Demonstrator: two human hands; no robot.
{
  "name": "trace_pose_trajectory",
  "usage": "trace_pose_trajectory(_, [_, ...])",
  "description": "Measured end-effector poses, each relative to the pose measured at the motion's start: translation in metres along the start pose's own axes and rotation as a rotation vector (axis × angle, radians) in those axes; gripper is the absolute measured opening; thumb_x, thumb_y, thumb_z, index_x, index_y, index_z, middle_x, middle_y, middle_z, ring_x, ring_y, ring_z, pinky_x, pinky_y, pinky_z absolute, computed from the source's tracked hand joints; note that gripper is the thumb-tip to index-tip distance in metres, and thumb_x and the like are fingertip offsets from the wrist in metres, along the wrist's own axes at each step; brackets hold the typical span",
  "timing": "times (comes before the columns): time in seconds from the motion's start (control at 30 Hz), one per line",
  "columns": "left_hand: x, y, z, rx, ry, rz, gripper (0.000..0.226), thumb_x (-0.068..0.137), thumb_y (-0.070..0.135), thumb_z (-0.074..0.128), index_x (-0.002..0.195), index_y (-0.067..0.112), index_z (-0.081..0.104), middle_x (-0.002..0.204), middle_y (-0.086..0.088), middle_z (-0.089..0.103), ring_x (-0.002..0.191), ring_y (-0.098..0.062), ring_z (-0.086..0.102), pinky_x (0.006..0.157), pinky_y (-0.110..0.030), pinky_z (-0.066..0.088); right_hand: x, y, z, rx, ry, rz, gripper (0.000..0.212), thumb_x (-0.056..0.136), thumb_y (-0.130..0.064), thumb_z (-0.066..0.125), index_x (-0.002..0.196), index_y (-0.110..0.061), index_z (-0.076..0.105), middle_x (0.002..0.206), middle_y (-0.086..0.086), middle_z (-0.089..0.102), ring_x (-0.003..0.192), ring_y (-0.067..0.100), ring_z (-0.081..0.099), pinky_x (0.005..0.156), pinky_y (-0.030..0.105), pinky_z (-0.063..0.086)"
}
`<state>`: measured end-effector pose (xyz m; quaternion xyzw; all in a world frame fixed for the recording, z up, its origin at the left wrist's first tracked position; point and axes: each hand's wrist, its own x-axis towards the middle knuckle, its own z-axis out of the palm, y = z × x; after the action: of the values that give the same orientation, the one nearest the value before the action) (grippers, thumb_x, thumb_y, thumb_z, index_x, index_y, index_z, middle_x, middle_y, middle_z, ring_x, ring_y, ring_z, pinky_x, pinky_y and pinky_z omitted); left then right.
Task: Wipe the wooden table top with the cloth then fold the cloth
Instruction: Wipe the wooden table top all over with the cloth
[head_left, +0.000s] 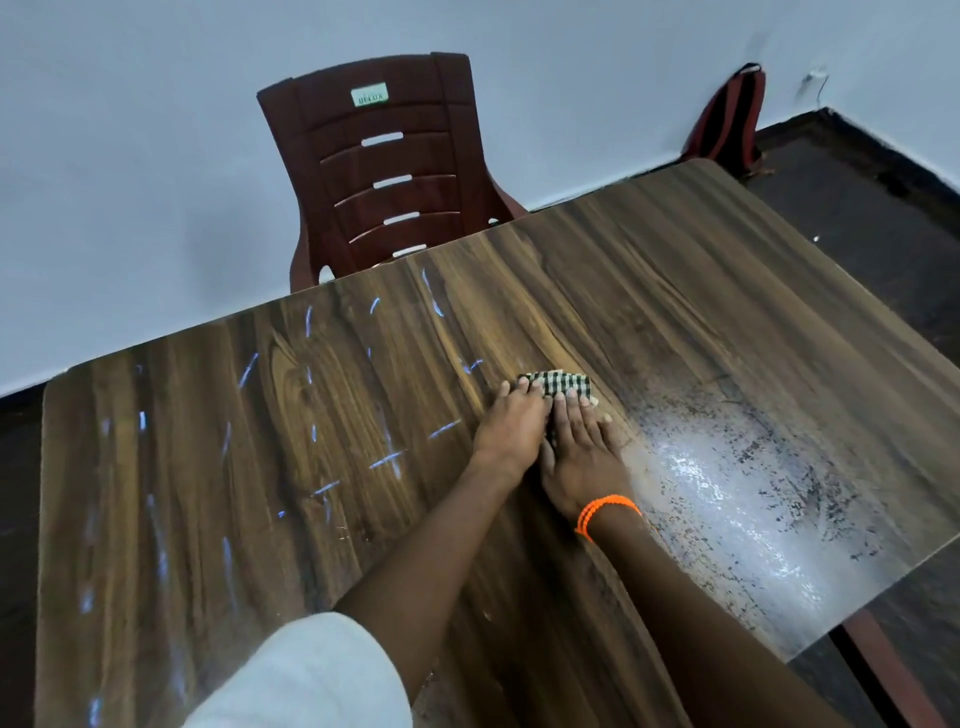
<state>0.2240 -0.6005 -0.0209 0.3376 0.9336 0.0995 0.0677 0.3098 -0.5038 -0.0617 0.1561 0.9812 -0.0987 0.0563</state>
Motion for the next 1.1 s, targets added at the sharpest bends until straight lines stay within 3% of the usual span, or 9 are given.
trace_pose_trajectory(0.17, [-0.015,-0.043,-0.018,-0.062,0.021,-0.140,0.029,0.095,0.013,0.054,0.121,0.004,0.060,0.124,-0.018,0.060,0.113,-0.033,0.059,0.098,-0.039,0.045,0.015,-0.046,0.007,0.036,-0.018,-0.086,0.069,0.098,-0.048,0.022,0.157,-0.017,0.004,0.165,0.000,0.004,0.152,0.013,-0.005,0.124,0.041,0.001])
trace_pose_trajectory(0.27, [-0.038,-0.062,-0.023,-0.067,0.008,-0.239,0.024,0.090,0.014,0.062,0.112,0.007,0.062,0.113,-0.016,0.062,0.103,-0.034,0.063,0.091,-0.038,0.050,-0.002,-0.074,0.013,0.065,-0.010,-0.127,0.068,0.099,-0.048,0.020,0.157,-0.016,0.005,0.165,0.000,0.003,0.151,0.013,-0.007,0.124,0.041,0.002])
trace_pose_trajectory(0.33, [-0.055,-0.067,-0.020,-0.065,-0.029,-0.246,0.025,0.088,0.014,0.063,0.112,0.008,0.063,0.113,-0.015,0.062,0.105,-0.033,0.061,0.089,-0.039,0.051,-0.022,-0.081,0.018,0.067,-0.009,-0.153,0.067,0.100,-0.048,0.019,0.157,-0.016,0.006,0.165,0.000,0.003,0.151,0.013,-0.008,0.124,0.041,0.003])
trace_pose_trajectory(0.4, [-0.072,-0.066,-0.009,-0.050,-0.086,-0.242,0.036,0.090,0.017,0.060,0.125,0.009,0.056,0.127,-0.013,0.057,0.118,-0.030,0.054,0.094,-0.038,0.048,-0.044,-0.079,0.023,0.035,0.001,-0.175,0.066,0.101,-0.048,0.019,0.157,-0.016,0.007,0.165,0.001,0.004,0.151,0.014,-0.007,0.123,0.042,0.005])
trace_pose_trajectory(0.53, [-0.088,-0.044,0.011,0.015,-0.118,-0.047,0.054,0.096,0.016,0.049,0.148,0.014,0.036,0.154,-0.012,0.036,0.145,-0.030,0.029,0.117,-0.037,0.029,-0.070,-0.051,0.021,-0.022,0.001,-0.160,0.065,0.101,-0.049,0.022,0.157,-0.016,0.011,0.164,0.001,0.011,0.152,0.014,0.001,0.122,0.044,0.010])
trace_pose_trajectory(0.6, [-0.078,-0.030,0.013,0.052,-0.078,0.059,0.055,0.096,0.011,0.045,0.150,0.015,0.034,0.155,-0.012,0.035,0.148,-0.030,0.023,0.122,-0.038,0.017,-0.067,-0.034,0.014,-0.062,-0.001,-0.125,0.066,0.100,-0.051,0.017,0.157,-0.018,0.010,0.164,0.000,0.011,0.152,0.013,0.001,0.123,0.044,0.008])
trace_pose_trajectory(0.7, [-0.044,-0.011,0.012,0.089,-0.006,0.096,0.050,0.097,0.010,0.042,0.147,0.011,0.039,0.152,-0.014,0.039,0.147,-0.031,0.024,0.123,-0.040,0.014,-0.045,-0.012,0.003,-0.081,0.000,-0.057,0.066,0.100,-0.051,0.015,0.157,-0.019,0.006,0.165,-0.002,0.008,0.151,0.012,0.000,0.123,0.043,0.004])
trace_pose_trajectory(0.93, [0.036,-0.032,-0.013,0.005,0.035,-0.024,0.038,0.101,0.013,0.040,0.137,0.008,0.050,0.146,-0.014,0.046,0.140,-0.032,0.036,0.116,-0.042,0.028,0.050,-0.018,-0.009,-0.008,0.011,0.032,0.066,0.099,-0.047,0.018,0.157,-0.020,0.003,0.165,-0.002,0.004,0.151,0.010,-0.004,0.123,0.040,-0.002])
trace_pose_trajectory(1.1, [0.040,-0.082,-0.034,-0.087,0.032,-0.203,0.023,0.098,0.012,0.048,0.117,0.008,0.059,0.123,-0.015,0.059,0.117,-0.032,0.057,0.100,-0.039,0.044,0.086,-0.066,-0.002,-0.015,0.004,-0.061,0.067,0.099,-0.047,0.021,0.157,-0.015,0.007,0.165,0.001,0.008,0.152,0.014,-0.001,0.123,0.043,0.000])
